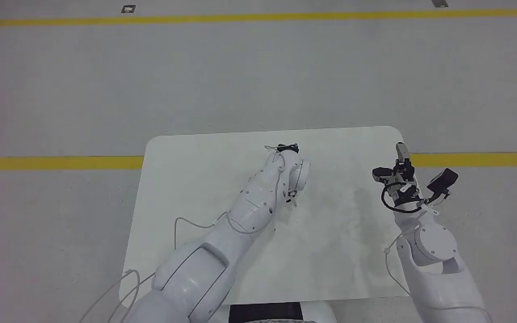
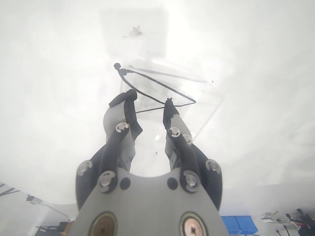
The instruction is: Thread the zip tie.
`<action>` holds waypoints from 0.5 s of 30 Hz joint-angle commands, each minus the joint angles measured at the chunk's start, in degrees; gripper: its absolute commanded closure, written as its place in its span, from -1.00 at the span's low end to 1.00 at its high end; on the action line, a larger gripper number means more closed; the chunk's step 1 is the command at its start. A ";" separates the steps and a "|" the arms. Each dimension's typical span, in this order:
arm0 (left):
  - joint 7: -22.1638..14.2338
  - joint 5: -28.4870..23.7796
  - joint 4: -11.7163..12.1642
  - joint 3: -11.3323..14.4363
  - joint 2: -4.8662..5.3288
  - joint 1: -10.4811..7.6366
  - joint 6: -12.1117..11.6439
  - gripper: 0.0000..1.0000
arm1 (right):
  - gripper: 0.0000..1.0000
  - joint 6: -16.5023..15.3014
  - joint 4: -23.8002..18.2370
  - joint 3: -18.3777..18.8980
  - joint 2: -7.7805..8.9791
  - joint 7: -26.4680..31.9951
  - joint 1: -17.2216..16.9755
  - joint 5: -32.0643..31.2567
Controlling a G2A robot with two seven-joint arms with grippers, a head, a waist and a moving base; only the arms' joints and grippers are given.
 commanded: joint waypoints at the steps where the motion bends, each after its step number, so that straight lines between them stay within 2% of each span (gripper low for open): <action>1: 0.65 -0.38 0.36 -0.09 -0.09 -0.17 0.00 0.48 | -1.00 0.00 0.00 0.00 0.00 0.00 0.00 0.00; 8: 1.63 -1.62 1.03 0.48 -0.18 -0.54 0.00 0.52 | -1.00 0.00 0.00 0.00 0.00 0.00 0.00 0.00; 15: 1.63 -2.04 2.48 0.63 -0.35 -1.28 0.00 0.78 | -1.00 0.00 0.00 0.00 0.00 0.00 0.00 0.00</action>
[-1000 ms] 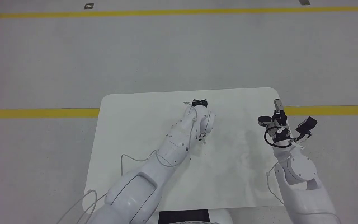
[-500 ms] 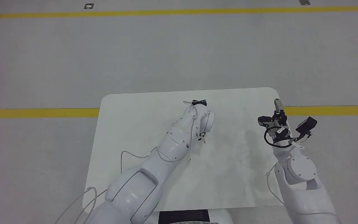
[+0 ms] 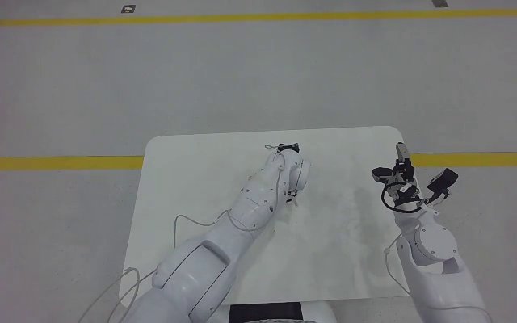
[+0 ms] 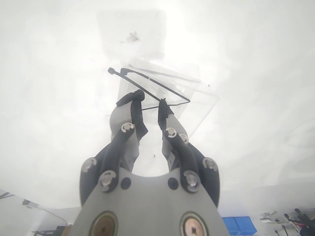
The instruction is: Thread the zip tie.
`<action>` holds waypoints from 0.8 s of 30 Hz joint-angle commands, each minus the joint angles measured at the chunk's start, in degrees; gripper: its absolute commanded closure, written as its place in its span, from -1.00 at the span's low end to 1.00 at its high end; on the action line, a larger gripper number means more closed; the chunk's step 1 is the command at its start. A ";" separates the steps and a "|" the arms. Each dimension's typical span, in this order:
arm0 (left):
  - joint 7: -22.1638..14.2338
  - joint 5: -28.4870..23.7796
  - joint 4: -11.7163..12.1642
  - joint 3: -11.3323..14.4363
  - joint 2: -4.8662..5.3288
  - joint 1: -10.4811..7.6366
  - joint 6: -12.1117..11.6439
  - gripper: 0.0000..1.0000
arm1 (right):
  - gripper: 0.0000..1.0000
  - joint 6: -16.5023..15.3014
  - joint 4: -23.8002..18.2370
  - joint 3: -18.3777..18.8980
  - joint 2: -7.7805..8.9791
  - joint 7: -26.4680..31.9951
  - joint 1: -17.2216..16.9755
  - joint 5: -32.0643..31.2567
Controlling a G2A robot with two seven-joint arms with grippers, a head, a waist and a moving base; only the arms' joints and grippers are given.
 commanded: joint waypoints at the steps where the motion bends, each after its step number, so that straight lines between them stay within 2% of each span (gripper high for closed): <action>1: 0.06 -0.13 0.39 0.04 -0.06 -0.20 0.00 0.90 | -1.00 0.00 0.00 0.00 0.00 0.00 0.00 0.00; 3: 0.14 -0.31 0.77 0.10 -0.13 -0.42 0.00 1.00 | -1.00 0.00 0.00 0.00 0.00 0.00 0.00 0.00; 9: 0.32 -0.76 1.26 0.41 -0.29 -0.84 0.00 1.00 | -1.00 0.00 0.00 0.00 0.00 0.00 0.00 0.00; 16: 0.93 -0.79 -0.53 0.73 -0.05 -0.18 0.00 1.00 | -1.00 0.00 0.00 0.00 0.00 0.00 0.00 0.00; 17: 1.02 -0.74 -0.80 0.70 0.00 0.00 0.00 0.70 | -1.00 0.00 0.00 0.00 0.00 0.00 0.00 0.00; 18: 1.09 -0.66 -1.06 0.68 0.05 0.17 0.00 0.32 | -1.00 0.00 0.00 0.00 0.00 0.00 0.00 0.00; 20: 1.35 -0.60 -1.81 0.73 0.14 0.61 0.00 0.20 | -1.00 0.00 0.00 0.00 0.00 0.00 0.00 0.00; 24: 1.18 -0.43 -3.38 1.31 0.34 1.46 0.00 0.20 | -1.00 0.00 0.00 0.00 0.00 0.00 0.00 0.00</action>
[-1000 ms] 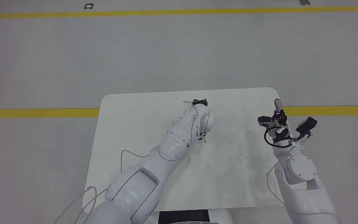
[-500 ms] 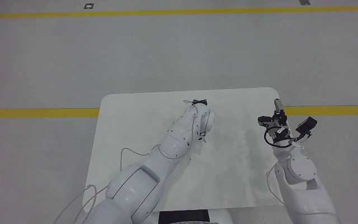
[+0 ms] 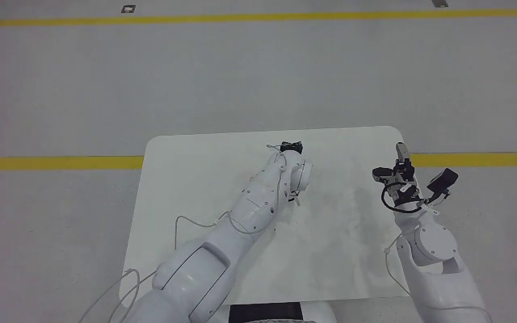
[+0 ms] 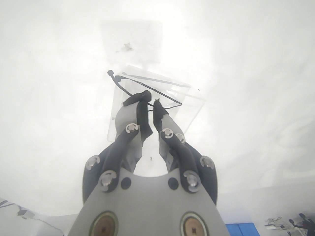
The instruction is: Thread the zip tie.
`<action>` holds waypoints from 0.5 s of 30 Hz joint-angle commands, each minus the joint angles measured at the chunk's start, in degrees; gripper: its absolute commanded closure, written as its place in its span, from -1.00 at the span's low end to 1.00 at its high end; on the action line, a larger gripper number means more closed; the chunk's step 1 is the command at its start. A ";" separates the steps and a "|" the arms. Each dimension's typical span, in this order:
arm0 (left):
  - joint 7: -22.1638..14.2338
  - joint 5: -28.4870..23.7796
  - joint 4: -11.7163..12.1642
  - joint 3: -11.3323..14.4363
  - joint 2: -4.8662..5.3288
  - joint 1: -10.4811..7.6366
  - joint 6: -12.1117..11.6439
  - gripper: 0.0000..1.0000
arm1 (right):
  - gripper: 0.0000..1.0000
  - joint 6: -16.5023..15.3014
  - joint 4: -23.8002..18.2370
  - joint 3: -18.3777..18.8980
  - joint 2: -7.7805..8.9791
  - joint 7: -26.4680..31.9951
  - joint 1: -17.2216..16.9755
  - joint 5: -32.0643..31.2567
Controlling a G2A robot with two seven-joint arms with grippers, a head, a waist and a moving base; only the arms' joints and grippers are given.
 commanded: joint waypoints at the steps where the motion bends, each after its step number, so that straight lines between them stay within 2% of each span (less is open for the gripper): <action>1: -0.21 0.13 -0.69 0.23 0.12 0.35 0.00 0.20 | -1.00 0.00 0.00 0.00 0.00 0.00 0.00 0.00; 7: -0.30 0.76 -2.43 0.03 0.54 1.43 0.00 0.22 | -1.00 0.00 0.00 0.00 0.00 0.00 0.00 0.00; 15: -0.01 0.80 -2.36 -0.12 0.65 1.75 0.00 0.30 | -1.00 0.00 0.00 0.00 0.00 0.00 0.00 0.00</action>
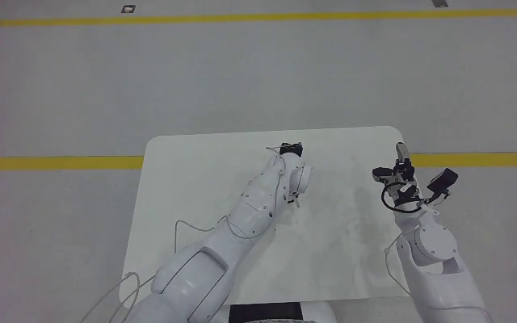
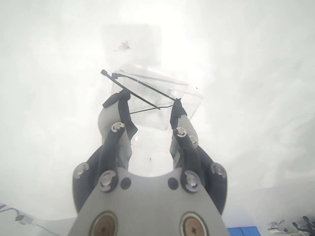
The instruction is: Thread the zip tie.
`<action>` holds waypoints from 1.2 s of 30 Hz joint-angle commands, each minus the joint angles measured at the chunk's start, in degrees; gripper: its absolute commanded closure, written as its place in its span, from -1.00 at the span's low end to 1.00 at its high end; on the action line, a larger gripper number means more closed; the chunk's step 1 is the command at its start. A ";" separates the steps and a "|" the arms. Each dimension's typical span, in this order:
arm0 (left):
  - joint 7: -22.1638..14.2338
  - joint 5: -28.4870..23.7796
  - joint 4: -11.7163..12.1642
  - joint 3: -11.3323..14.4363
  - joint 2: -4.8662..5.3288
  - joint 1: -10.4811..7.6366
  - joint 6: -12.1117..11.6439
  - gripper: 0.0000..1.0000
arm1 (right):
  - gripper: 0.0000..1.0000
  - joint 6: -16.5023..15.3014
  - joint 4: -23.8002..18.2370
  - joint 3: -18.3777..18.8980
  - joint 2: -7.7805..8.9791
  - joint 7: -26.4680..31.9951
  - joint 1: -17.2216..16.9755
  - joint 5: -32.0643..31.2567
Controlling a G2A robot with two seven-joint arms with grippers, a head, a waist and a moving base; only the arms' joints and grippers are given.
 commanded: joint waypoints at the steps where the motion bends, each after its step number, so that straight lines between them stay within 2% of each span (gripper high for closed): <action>1: 0.14 -0.14 0.43 0.00 -0.03 -0.14 0.00 0.30 | -1.00 0.00 0.00 0.00 0.00 0.00 0.00 0.00; 6: 0.19 -0.67 1.84 0.05 -0.23 -0.78 0.00 0.26 | -1.00 0.00 0.00 0.00 0.00 0.00 0.00 0.00; 12: 0.66 -1.38 3.69 0.29 -0.53 -1.76 0.00 0.32 | -1.00 0.00 0.00 0.00 0.00 0.00 0.00 0.00; 22: 1.33 -2.42 5.81 0.67 -0.87 -2.92 0.00 0.78 | -1.00 0.00 0.00 0.00 0.00 0.00 0.00 0.00; 28: 1.68 -3.52 6.55 0.63 -0.99 -3.38 0.00 0.52 | -1.00 0.00 0.00 0.00 0.00 0.00 0.00 0.00; 31: 1.86 -4.48 7.13 0.58 -1.01 -3.63 0.00 0.46 | -1.00 0.00 0.00 0.00 0.00 0.00 0.00 0.00; 36: 2.17 -6.23 8.16 0.70 -1.14 -4.17 0.00 0.48 | -1.00 0.00 0.00 0.00 0.00 0.00 0.00 0.00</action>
